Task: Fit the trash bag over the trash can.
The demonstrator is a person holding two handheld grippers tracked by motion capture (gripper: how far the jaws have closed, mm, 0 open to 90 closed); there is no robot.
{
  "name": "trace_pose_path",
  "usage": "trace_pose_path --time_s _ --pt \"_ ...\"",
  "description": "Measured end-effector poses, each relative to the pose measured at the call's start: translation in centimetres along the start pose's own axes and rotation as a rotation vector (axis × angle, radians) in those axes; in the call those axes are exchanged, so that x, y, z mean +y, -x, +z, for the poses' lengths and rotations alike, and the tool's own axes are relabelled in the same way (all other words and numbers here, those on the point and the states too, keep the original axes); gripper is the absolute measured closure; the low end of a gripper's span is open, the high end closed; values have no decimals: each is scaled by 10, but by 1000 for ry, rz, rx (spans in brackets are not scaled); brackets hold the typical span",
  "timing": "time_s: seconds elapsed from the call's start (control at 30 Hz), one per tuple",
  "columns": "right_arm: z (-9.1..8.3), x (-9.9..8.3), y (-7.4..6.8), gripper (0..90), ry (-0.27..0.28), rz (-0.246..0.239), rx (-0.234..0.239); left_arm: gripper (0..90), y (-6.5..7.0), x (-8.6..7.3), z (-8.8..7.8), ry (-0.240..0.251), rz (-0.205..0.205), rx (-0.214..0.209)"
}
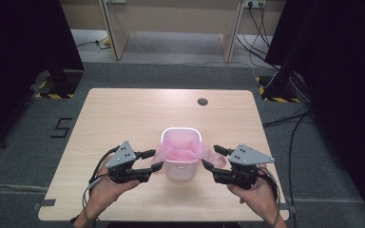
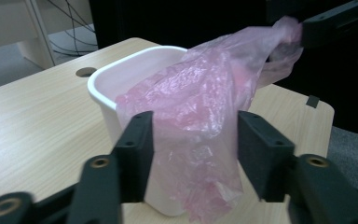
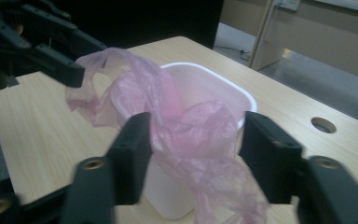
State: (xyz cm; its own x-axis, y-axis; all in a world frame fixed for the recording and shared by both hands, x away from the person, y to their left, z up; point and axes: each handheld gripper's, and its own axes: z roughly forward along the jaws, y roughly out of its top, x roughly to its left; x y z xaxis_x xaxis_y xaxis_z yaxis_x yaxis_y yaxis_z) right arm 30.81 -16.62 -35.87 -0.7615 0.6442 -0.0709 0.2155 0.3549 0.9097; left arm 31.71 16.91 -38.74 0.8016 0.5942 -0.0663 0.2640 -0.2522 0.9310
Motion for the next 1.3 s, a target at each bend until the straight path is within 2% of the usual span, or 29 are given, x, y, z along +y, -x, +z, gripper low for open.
trace_pose_path --time_s 0.03,0.07,0.1,0.2,0.33,0.4,0.43,0.47,0.7,0.83,0.97,1.07,1.13,1.3 --pt "0 0 0 462 0 0 0 558 0 0 0 0 0 0" --pt "7 0 3 592 -13 -22 3 623 -4 2 0 13 -4 -12" --pt "9 0 5 643 -18 -30 3 661 -7 3 1 21 -9 -21" --pt "17 2 14 776 -32 -52 6 701 -16 6 2 35 -41 -47" --pt "28 7 24 867 -61 -103 8 767 -30 11 8 40 -65 -53" --pt "37 9 31 896 -73 -122 6 768 -38 13 12 37 -87 -57" --pt "37 9 31 896 -73 -122 6 777 -38 13 12 37 -87 -57" --pt "47 10 41 900 -89 -133 -1 788 -47 13 18 30 -102 -48" --pt "80 6 61 900 -122 -111 -20 794 -78 -1 40 21 -232 -38" --pt "91 1 69 900 -114 -97 -37 801 -82 -4 46 14 -234 -30" --pt "98 -3 73 900 -113 -83 -32 817 -86 -7 52 7 -238 -21" --pt "104 -4 76 900 -125 -77 -17 839 -91 -9 55 23 -260 -26" --pt "107 -5 78 900 -128 -64 -1 845 -93 -11 58 15 -266 -42" --pt "115 -13 80 900 -141 -36 31 865 -94 -14 63 -1 -285 -49"
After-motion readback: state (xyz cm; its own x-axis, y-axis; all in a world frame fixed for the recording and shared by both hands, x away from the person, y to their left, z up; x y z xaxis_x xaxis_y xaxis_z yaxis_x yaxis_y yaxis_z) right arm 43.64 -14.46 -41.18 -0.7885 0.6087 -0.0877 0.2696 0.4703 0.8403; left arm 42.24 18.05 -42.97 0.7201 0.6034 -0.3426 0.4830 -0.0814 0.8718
